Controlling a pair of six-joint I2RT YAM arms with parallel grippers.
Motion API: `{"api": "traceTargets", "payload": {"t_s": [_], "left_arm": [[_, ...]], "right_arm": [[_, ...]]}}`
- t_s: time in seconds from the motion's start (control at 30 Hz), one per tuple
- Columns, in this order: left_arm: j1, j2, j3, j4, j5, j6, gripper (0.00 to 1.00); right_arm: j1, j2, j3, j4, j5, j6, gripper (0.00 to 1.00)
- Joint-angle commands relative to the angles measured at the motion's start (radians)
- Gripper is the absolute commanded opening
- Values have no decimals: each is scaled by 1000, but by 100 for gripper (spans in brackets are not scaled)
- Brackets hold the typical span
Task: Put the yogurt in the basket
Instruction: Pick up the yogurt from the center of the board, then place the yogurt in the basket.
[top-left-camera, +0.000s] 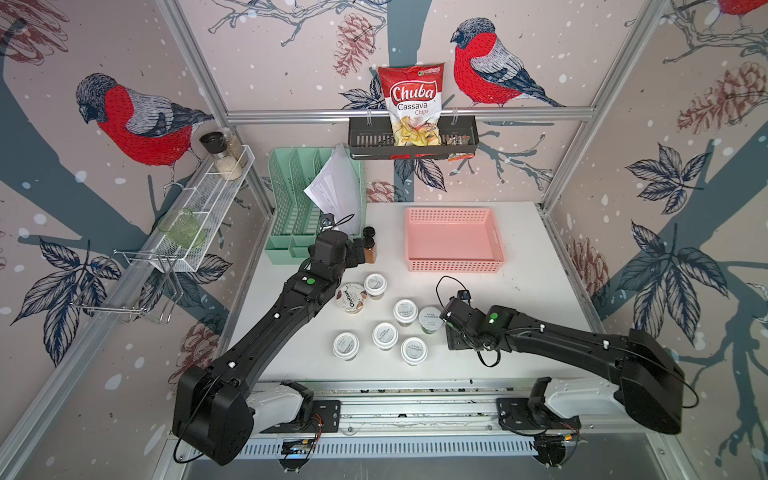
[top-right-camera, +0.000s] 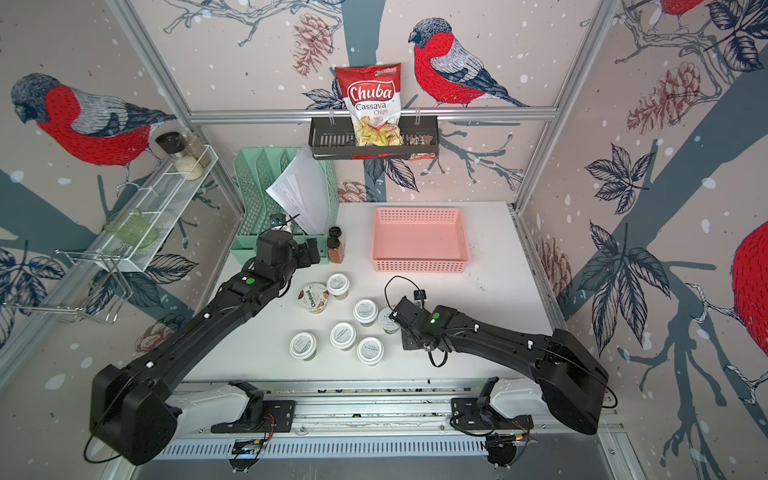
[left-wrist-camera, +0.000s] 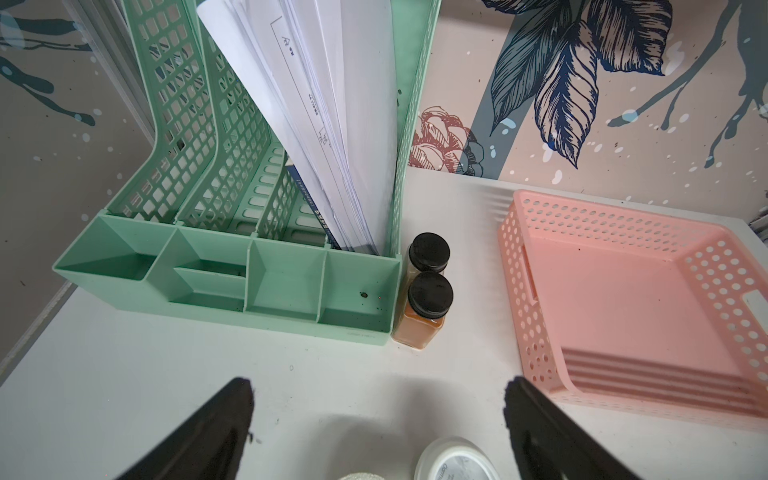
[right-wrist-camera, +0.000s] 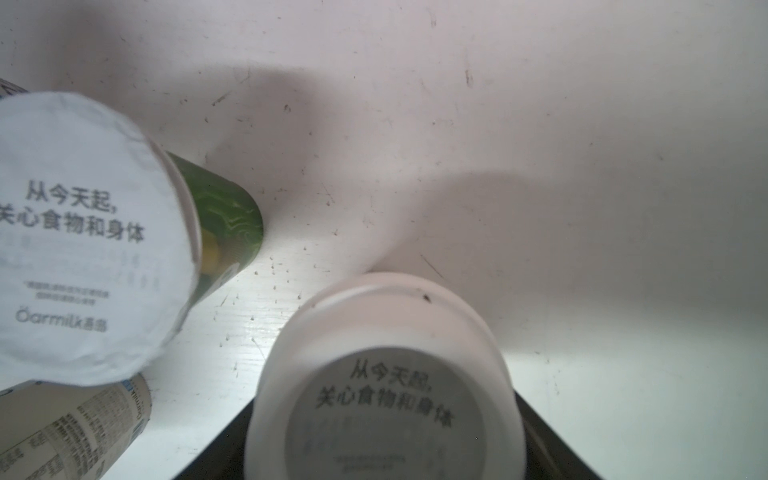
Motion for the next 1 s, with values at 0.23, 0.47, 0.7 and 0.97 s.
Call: {"api": "traceTargets", "payload": {"t_s": [0.23,0.47,0.7,0.97], "left_arm": [[-1,-16,-3,26,4,13,97],[-1,-29,-6,26,9,10,97],[0,-39,0,26,24,6,97],[-1,-44,16,24,56,-3,97]], "right_arm": [[1,-17,6,-14,51,10,73],[-3,-24,34,-38,85,11,73],[-98,-10,140,-53,87,-81,73],[-300,122,430,-94,33,-268,73]]}}
